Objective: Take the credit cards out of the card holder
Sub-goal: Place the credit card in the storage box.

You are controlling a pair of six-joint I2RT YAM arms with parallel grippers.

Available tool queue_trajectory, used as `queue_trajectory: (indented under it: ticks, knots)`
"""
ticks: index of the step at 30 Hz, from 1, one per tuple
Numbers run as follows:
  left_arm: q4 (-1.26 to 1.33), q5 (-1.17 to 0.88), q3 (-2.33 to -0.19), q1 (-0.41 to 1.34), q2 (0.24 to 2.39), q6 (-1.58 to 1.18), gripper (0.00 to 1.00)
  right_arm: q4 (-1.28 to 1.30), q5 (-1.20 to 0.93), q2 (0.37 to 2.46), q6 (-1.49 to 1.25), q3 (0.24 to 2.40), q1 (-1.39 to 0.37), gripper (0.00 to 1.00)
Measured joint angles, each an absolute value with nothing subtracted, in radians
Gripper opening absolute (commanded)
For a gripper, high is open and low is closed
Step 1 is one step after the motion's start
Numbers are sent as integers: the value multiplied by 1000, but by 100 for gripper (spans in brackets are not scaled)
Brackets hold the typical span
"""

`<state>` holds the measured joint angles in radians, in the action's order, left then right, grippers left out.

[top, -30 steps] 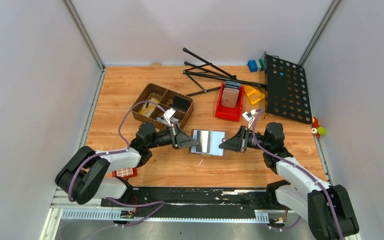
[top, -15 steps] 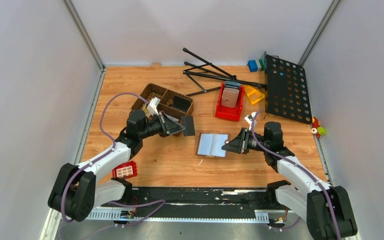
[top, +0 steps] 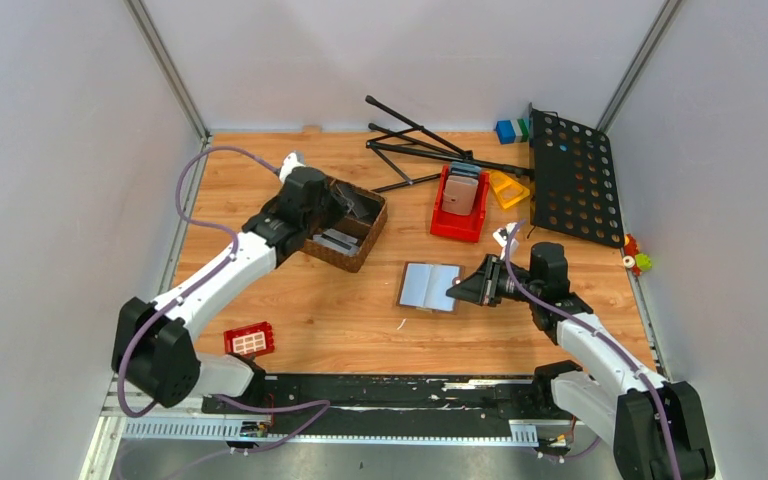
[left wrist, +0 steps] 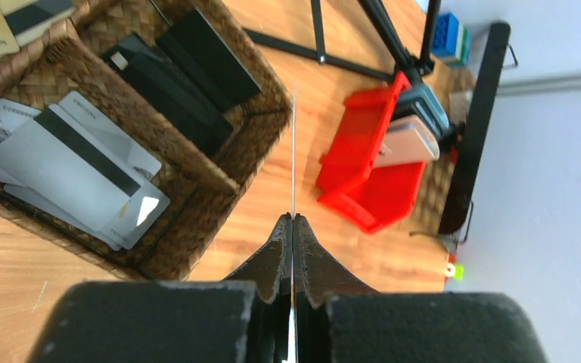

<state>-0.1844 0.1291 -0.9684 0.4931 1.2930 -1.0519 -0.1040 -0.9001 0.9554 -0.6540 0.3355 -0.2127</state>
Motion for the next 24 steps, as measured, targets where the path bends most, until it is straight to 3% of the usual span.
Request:
queue_trajectory:
  ticks: [8, 24]
  knots:
    - [-409, 368, -1168, 521, 1429, -1199, 0, -91, -898, 952, -641, 337, -210, 0]
    - [-476, 513, -1219, 527, 1540, -1404, 0, -41, -872, 941, -584, 355, -206, 0]
